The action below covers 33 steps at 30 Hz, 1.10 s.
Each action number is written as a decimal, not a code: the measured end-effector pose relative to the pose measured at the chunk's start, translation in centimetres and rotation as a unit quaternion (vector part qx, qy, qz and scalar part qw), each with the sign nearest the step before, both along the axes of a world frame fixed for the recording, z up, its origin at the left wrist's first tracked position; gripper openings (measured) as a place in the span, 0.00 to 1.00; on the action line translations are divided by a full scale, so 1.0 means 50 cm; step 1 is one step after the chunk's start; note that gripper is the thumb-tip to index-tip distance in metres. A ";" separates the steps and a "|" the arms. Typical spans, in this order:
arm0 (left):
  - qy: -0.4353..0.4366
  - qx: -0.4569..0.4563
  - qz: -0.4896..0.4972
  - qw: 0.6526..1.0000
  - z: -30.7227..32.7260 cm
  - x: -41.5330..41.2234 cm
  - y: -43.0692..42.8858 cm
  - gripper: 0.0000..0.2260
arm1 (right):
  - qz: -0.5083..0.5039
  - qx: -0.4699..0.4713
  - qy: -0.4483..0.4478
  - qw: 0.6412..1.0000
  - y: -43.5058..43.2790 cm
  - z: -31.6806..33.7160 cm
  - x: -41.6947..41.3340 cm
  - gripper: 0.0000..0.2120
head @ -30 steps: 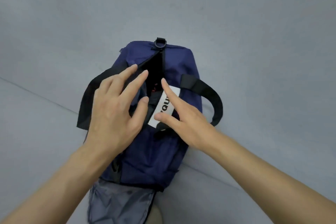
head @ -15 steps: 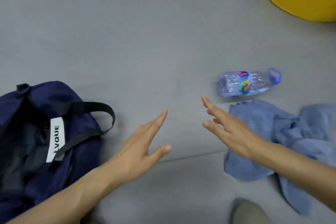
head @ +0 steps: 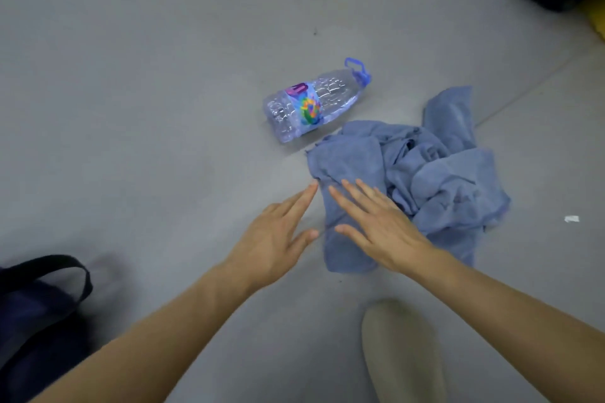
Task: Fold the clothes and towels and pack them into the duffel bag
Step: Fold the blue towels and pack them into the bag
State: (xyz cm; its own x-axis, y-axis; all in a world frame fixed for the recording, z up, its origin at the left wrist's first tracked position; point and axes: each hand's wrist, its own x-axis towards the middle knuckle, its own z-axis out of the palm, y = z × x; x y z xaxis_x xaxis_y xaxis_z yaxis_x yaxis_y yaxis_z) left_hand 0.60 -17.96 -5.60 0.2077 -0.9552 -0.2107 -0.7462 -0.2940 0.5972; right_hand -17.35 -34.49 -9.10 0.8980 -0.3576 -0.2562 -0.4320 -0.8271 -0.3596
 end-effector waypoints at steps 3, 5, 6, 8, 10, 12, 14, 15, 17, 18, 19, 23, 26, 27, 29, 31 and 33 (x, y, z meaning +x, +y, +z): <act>0.040 0.038 0.013 0.998 -0.055 -0.062 -0.055 0.32 | -0.034 -0.045 0.063 0.996 -0.036 -0.035 -0.002 0.28; 0.054 0.077 0.032 0.995 -0.082 -0.091 -0.064 0.32 | -0.019 -0.047 0.143 0.988 -0.057 -0.051 -0.005 0.28; 0.057 0.093 0.042 0.993 -0.090 -0.101 -0.060 0.31 | -0.001 -0.061 0.162 0.985 -0.063 -0.051 -0.003 0.27; 0.061 0.102 0.062 0.991 -0.093 -0.118 -0.042 0.30 | 0.023 -0.097 0.155 0.983 -0.070 -0.044 0.011 0.23; 0.053 0.084 0.085 0.991 -0.088 -0.118 -0.022 0.31 | 0.031 -0.120 0.149 0.981 -0.075 -0.031 0.032 0.17; 0.028 0.063 0.104 0.992 -0.080 -0.103 -0.010 0.31 | 0.027 -0.121 0.139 0.982 -0.074 -0.014 0.045 0.13; -0.005 0.048 0.109 0.993 -0.058 -0.088 -0.005 0.32 | 0.006 -0.100 0.093 0.991 -0.069 0.007 0.047 0.11; -0.018 0.043 0.108 0.993 -0.044 -0.081 -0.001 0.32 | -0.010 -0.082 0.056 0.995 -0.063 0.019 0.047 0.11; -0.036 0.026 0.111 0.993 -0.003 -0.065 0.010 0.32 | -0.031 -0.034 -0.039 0.998 -0.045 0.050 0.051 0.09; -0.049 0.021 0.113 0.992 0.020 -0.055 0.017 0.32 | -0.031 -0.008 -0.083 0.996 -0.032 0.072 0.058 0.09; -0.060 0.016 0.118 0.991 0.047 -0.044 0.026 0.32 | -0.030 0.021 -0.121 0.992 -0.016 0.100 0.069 0.11; -0.077 -0.021 0.188 0.979 0.194 0.003 0.079 0.30 | -0.003 0.111 -0.211 0.971 0.064 0.245 0.141 0.12; -0.088 -0.063 0.269 0.957 0.337 0.026 0.139 0.21 | 0.010 0.176 -0.257 0.950 0.123 0.370 0.206 0.09; -0.094 -0.076 0.297 0.947 0.387 0.031 0.162 0.17 | 0.018 0.198 -0.260 0.945 0.143 0.415 0.226 0.09; -0.124 -0.107 0.347 0.923 0.478 0.042 0.205 0.09 | 0.042 0.226 -0.252 0.940 0.179 0.506 0.269 0.09; -0.149 -0.142 0.394 0.896 0.553 0.051 0.249 0.05 | 0.058 0.245 -0.237 0.938 0.219 0.589 0.302 0.10; -0.154 -0.167 0.429 0.874 0.608 0.058 0.292 0.04 | 0.070 0.245 -0.233 0.939 0.255 0.655 0.328 0.09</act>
State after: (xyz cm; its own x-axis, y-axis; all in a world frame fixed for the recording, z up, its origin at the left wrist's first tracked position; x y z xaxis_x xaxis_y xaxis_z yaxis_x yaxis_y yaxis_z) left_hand 3.47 -3.38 24.78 0.8754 -0.4182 0.2424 -0.4777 -0.6720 0.5659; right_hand -0.95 -21.72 23.63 0.9826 -0.1706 0.0738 -0.0329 -0.5505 -0.8342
